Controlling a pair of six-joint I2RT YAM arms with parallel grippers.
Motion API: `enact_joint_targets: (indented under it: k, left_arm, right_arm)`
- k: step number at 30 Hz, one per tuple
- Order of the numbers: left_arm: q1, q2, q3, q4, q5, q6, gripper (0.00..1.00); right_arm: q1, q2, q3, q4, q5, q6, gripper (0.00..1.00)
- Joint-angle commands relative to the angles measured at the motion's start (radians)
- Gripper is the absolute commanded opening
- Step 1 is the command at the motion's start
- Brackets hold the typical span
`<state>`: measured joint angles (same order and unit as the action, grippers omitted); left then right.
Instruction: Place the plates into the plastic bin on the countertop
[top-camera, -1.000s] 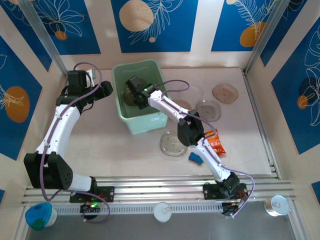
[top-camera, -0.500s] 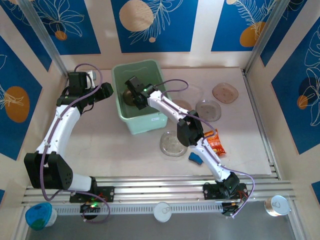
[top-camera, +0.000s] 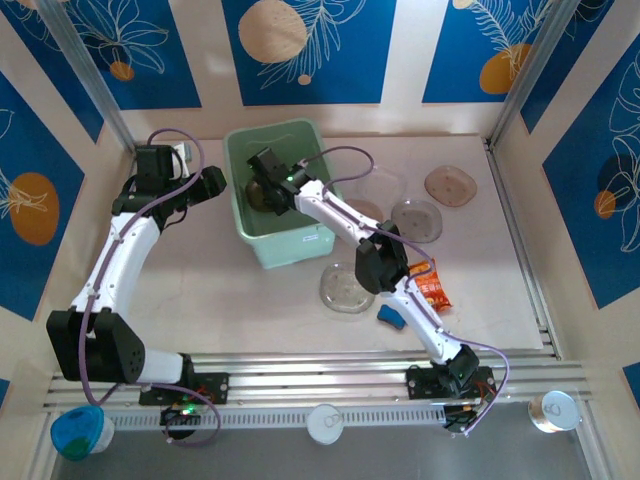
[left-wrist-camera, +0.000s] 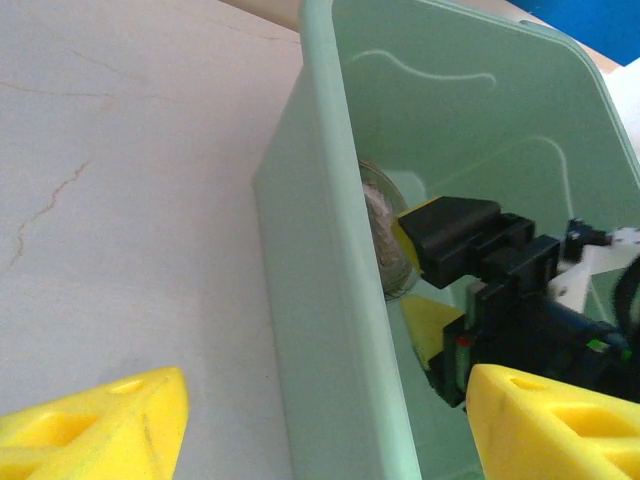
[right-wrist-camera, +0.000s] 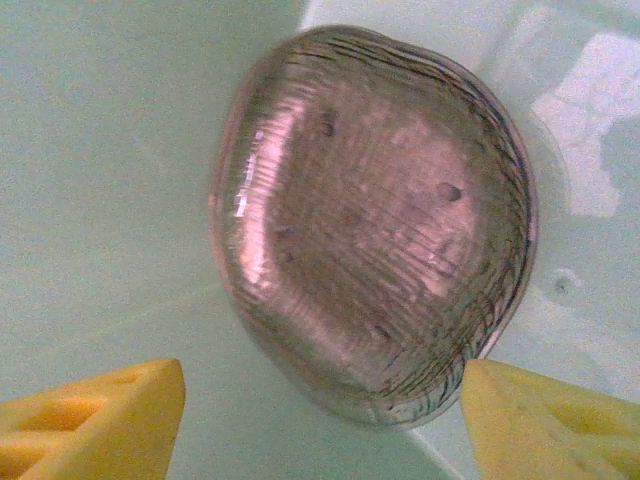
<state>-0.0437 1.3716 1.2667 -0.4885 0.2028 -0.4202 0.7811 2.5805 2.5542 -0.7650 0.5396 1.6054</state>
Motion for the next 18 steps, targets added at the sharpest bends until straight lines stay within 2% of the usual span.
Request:
enact_joint_targets:
  k: [1, 5, 8, 13, 18]
  left_arm:
    - [0.011, -0.022, -0.005, -0.011, 0.03, -0.014, 0.74]
    - [0.01, -0.029, -0.01, -0.019, 0.045, -0.014, 0.74]
    - [0.009, -0.036, -0.015, -0.033, 0.06, -0.015, 0.74]
    - [0.005, -0.056, -0.021, -0.074, 0.074, 0.003, 0.74]
    - [0.004, -0.097, -0.07, -0.103, 0.073, 0.007, 0.74]
  right_arm:
    - [0.012, -0.131, -0.002, 0.01, 0.04, -0.107, 0.74]
    - [0.014, -0.218, -0.038, -0.018, 0.05, -0.2, 0.74]
    - [0.011, -0.324, -0.144, 0.007, 0.048, -0.261, 0.75]
    - [-0.011, -0.563, -0.431, 0.109, 0.017, -0.401, 0.71]
    - [-0.045, -0.813, -0.719, 0.122, -0.019, -0.527, 0.68]
